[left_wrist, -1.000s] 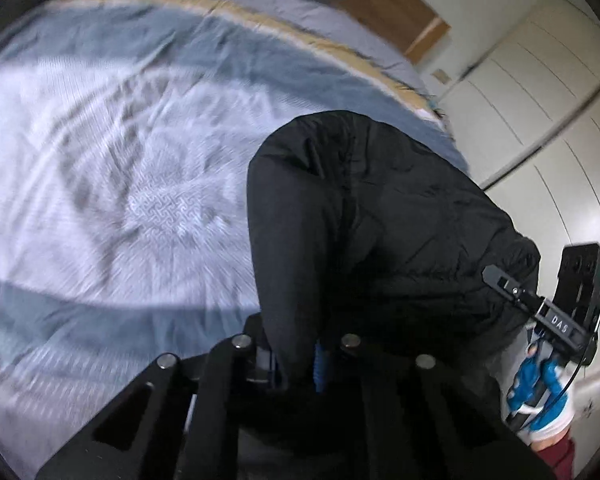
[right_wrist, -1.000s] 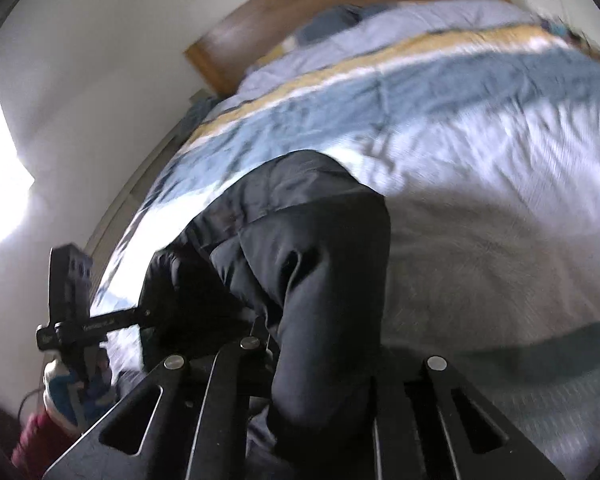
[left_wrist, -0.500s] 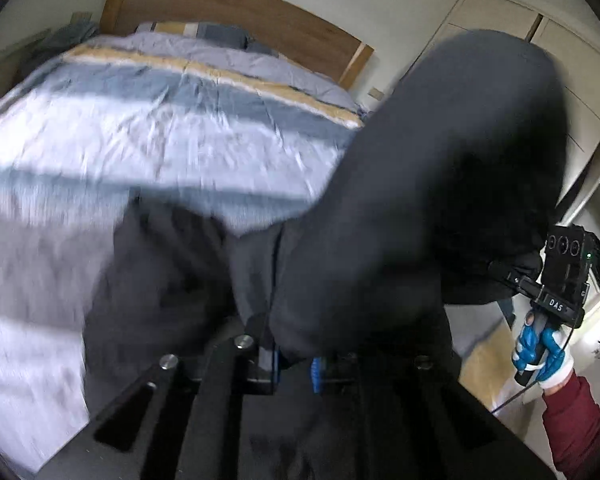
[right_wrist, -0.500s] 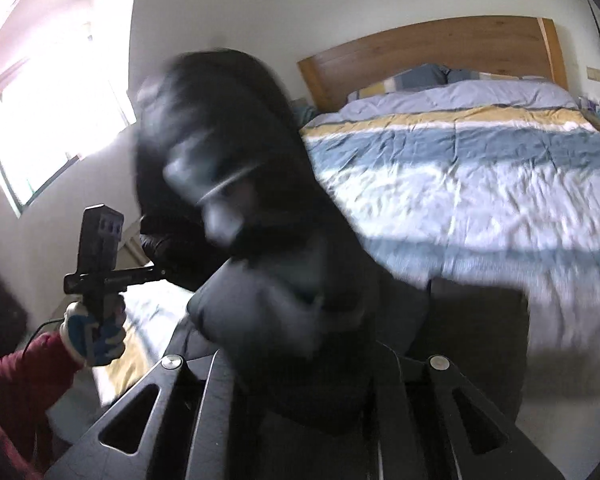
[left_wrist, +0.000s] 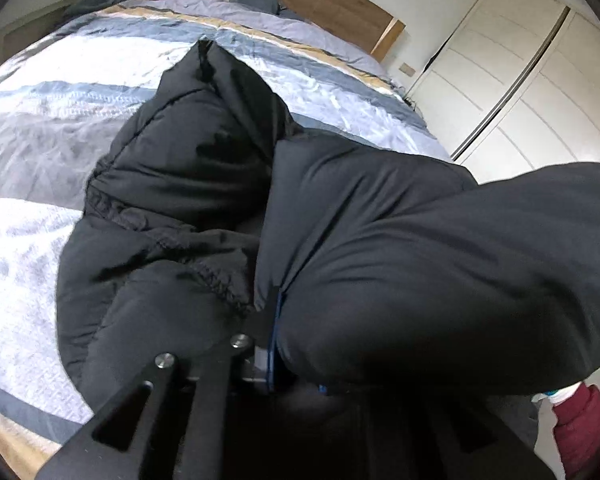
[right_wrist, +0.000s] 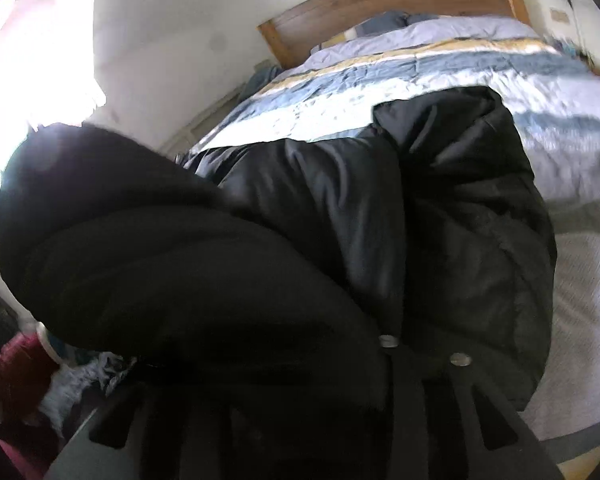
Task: Fold large clothes
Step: 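Fold the collar end down onto the hem with both tools and release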
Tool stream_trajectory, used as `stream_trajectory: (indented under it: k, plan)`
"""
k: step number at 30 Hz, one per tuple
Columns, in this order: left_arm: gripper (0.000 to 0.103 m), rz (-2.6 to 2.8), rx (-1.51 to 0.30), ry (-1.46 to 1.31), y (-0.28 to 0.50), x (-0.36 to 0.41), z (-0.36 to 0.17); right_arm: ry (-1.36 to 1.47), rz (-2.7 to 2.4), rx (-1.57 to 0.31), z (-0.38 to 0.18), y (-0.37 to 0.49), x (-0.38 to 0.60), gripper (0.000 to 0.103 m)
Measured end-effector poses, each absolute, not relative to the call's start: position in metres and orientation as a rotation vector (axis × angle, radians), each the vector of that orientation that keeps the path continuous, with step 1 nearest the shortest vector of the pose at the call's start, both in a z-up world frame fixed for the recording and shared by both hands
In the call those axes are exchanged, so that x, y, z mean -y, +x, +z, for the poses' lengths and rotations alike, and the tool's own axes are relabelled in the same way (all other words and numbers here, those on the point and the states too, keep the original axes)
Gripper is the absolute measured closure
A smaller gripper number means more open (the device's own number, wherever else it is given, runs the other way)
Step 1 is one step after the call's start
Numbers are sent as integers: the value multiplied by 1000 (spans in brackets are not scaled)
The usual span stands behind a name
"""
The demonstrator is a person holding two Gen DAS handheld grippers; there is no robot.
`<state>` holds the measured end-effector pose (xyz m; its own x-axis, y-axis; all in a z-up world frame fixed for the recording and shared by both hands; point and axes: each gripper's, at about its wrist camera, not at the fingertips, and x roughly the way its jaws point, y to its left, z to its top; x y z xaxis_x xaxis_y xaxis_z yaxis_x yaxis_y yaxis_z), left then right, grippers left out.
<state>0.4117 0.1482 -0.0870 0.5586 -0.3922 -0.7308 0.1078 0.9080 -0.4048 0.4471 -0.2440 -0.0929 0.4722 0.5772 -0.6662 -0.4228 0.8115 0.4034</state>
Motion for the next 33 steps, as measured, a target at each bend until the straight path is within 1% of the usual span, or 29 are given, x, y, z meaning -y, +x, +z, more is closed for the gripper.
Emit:
stream_trajectory:
  k: [1, 2, 3, 5, 6, 8, 14, 16, 19, 20, 21, 23, 25, 26, 29, 33]
  plan:
    - [87, -287, -943, -318, 411, -146, -86, 161, 620, -890, -90, 443, 239, 49]
    - [84, -273, -949, -304, 410, -144, -84, 123, 622, -893, -88, 441, 233, 41]
    - [78, -253, -961, -289, 408, -142, -82, 99, 620, -896, -86, 439, 229, 37]
    - [70, -238, -979, -288, 402, -142, -80, 49, 601, -904, -82, 433, 224, 30]
    - [67, -238, -984, -294, 396, -140, -79, 30, 594, -903, -79, 429, 223, 28]
    - [66, -233, -984, -289, 383, -143, -75, 13, 589, -899, -74, 419, 226, 21]
    - [64, -229, -991, -318, 340, -156, -62, 2, 568, -926, -65, 378, 248, 21]
    - [64, -220, -982, -313, 326, -164, -49, -9, 560, -930, -59, 365, 255, 21]
    - [64, -214, -924, -314, 315, -172, -19, 11, 554, -901, -35, 352, 268, 21]
    - [62, -212, -903, -319, 315, -173, -9, 21, 553, -884, -27, 353, 270, 21]
    - [56, -216, -879, -327, 317, -173, 3, 33, 555, -859, -15, 353, 271, 21]
    - [50, -231, -840, -334, 324, -167, 22, 50, 562, -807, 5, 356, 266, 21]
    - [50, -257, -815, -328, 334, -152, 36, 67, 576, -767, 22, 362, 256, 18]
    - [50, -272, -809, -324, 340, -144, 40, 73, 588, -748, 29, 368, 248, 16]
    - [49, -316, -809, -274, 354, -107, 42, 46, 620, -732, 35, 384, 219, 15]
    - [49, -334, -839, -208, 365, -73, 17, -12, 669, -755, 18, 393, 188, 15]
